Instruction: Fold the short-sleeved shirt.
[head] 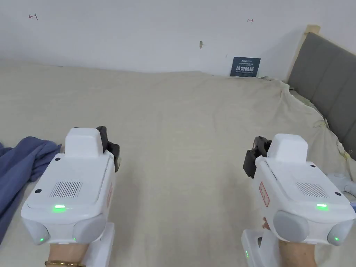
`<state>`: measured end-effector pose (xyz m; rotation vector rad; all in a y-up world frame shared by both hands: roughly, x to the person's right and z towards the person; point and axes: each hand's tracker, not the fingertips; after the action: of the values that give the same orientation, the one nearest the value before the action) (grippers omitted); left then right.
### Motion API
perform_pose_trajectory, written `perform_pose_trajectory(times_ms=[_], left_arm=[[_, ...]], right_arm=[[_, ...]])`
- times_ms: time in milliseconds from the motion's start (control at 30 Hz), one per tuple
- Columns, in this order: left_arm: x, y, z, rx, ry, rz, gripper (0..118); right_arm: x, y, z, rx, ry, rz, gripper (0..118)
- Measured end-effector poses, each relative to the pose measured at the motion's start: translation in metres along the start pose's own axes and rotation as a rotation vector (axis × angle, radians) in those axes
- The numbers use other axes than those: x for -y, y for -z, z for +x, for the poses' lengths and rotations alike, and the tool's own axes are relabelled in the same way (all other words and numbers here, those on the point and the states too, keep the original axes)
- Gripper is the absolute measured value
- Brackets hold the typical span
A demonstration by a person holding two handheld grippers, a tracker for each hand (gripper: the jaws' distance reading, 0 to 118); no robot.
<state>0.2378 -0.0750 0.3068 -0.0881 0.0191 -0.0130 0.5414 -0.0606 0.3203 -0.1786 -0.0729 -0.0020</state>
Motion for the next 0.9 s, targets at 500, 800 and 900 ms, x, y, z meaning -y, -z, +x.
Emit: perform_pose_trajectory(times_ms=[500, 800, 900], left_arm=[[0.0096, -0.0033, 0.0080, 0.022, 0.043, -0.029, 0], [0.0096, -0.0044, 0.0085, 0.027, 0.045, -0.031, 0], [0.0099, -0.0046, 0.0081, 0.028, 0.040, -0.031, 0]], right_arm=[[0.0051, -0.0080, -0.0031, 0.001, -0.025, -0.005, 0], [0.0059, -0.0075, -0.0026, 0.001, -0.024, -0.013, 0], [0.0056, -0.0078, -0.0018, 0.000, -0.023, -0.014, 0]])
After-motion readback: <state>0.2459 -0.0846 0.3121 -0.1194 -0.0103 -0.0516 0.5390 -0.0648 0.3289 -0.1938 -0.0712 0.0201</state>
